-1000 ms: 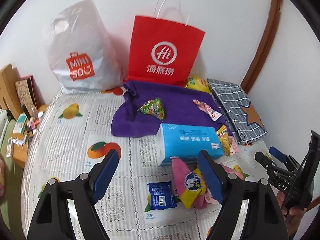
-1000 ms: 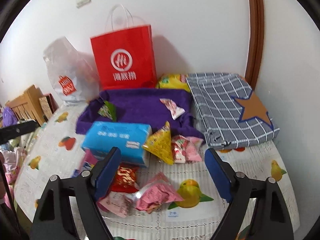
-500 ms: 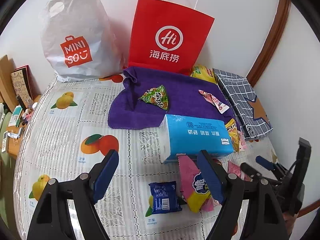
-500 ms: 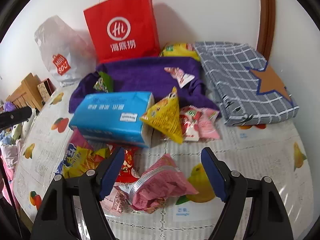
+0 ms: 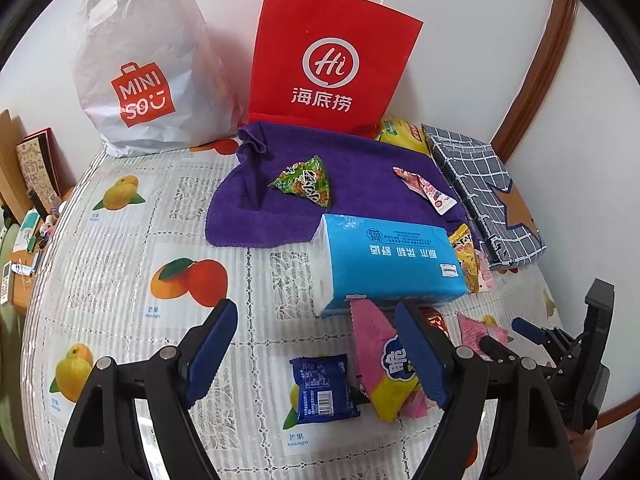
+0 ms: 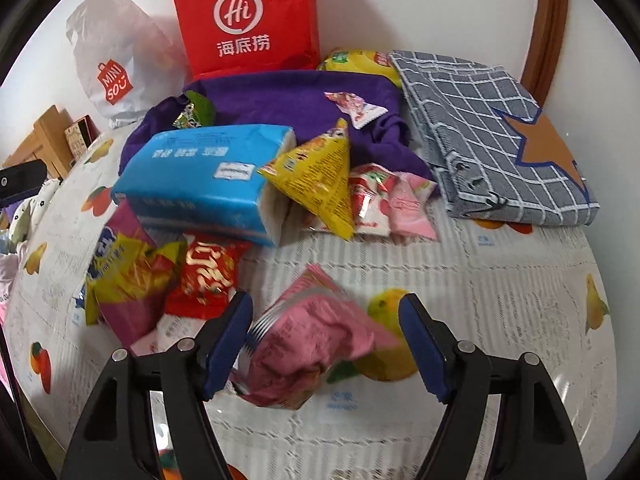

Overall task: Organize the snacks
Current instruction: 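Grasp the pink snack bag with the right tool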

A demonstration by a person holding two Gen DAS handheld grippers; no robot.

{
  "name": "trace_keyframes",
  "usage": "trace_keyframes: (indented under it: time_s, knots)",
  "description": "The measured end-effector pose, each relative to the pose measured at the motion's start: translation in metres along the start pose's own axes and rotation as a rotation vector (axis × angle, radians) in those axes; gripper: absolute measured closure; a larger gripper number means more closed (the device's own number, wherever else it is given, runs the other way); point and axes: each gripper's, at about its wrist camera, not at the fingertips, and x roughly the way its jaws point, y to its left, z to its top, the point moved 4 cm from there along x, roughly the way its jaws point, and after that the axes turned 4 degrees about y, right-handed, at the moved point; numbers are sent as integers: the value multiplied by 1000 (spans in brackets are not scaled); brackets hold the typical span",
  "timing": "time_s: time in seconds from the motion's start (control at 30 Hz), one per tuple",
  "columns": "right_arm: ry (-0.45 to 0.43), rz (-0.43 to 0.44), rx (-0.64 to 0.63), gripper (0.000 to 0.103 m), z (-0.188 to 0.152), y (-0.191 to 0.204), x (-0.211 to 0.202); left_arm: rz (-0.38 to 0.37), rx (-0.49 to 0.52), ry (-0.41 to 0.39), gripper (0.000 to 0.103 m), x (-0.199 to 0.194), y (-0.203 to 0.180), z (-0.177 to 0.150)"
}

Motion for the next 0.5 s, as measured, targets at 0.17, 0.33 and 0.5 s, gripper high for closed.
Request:
trace_keyframes:
  time_s: [0.17, 0.33, 0.5]
  knots:
    - [15, -23, 46, 28, -8, -18, -5, -9, 3, -6, 23, -2, -4, -3]
    - [10, -13, 58, 27, -13, -23, -10, -7, 2, -1, 23, -2, -4, -7]
    - [32, 11, 57, 27, -14, -15, 6, -9, -5, -2, 23, -4, 1, -12]
